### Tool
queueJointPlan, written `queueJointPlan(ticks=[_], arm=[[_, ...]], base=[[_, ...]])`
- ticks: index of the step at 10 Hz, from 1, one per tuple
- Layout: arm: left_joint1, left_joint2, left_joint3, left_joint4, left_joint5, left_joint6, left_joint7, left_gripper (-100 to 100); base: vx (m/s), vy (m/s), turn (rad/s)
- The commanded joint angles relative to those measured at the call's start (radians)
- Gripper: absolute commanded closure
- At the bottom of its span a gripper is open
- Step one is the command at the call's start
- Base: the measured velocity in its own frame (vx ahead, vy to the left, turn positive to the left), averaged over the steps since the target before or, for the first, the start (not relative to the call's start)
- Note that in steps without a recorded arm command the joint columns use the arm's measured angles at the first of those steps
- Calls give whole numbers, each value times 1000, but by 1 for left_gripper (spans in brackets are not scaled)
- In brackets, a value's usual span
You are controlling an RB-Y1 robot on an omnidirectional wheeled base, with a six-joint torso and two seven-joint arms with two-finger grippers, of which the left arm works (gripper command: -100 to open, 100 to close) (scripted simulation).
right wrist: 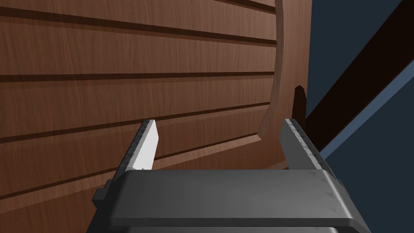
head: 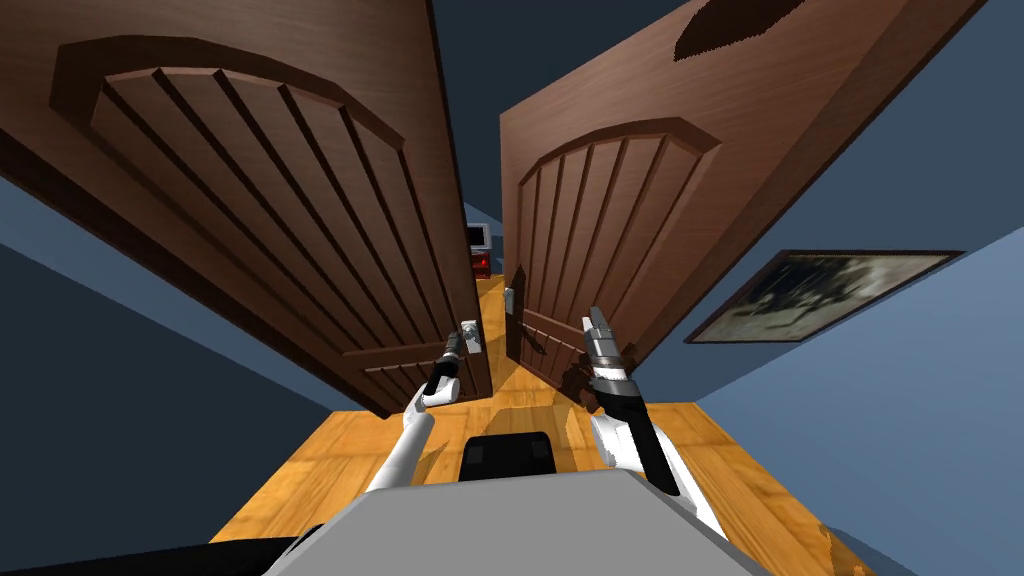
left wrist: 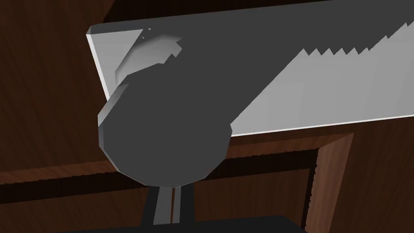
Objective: Push the door open
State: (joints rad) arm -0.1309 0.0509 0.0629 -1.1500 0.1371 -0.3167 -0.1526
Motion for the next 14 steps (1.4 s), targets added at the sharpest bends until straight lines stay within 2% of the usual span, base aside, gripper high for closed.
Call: queueJointPlan(ticks=[1, 3, 5, 8, 10, 14], arm=[[4, 6, -2, -3, 3, 3, 3, -100], [7, 5, -3, -6, 6, 6, 5, -100], [12, -6, -5, -10, 10, 9, 8, -100], [18, -41, -8, -15, 16, 14, 12, -100], [16, -16, -4, -9, 16, 8, 12, -100], [12, -6, 3, 0, 16, -2, 12, -100]], base=[[-106, -23, 46], [-180, -78, 21], [-207, -92, 28], [-194, -77, 28], [20, -31, -12], [198, 29, -19]])
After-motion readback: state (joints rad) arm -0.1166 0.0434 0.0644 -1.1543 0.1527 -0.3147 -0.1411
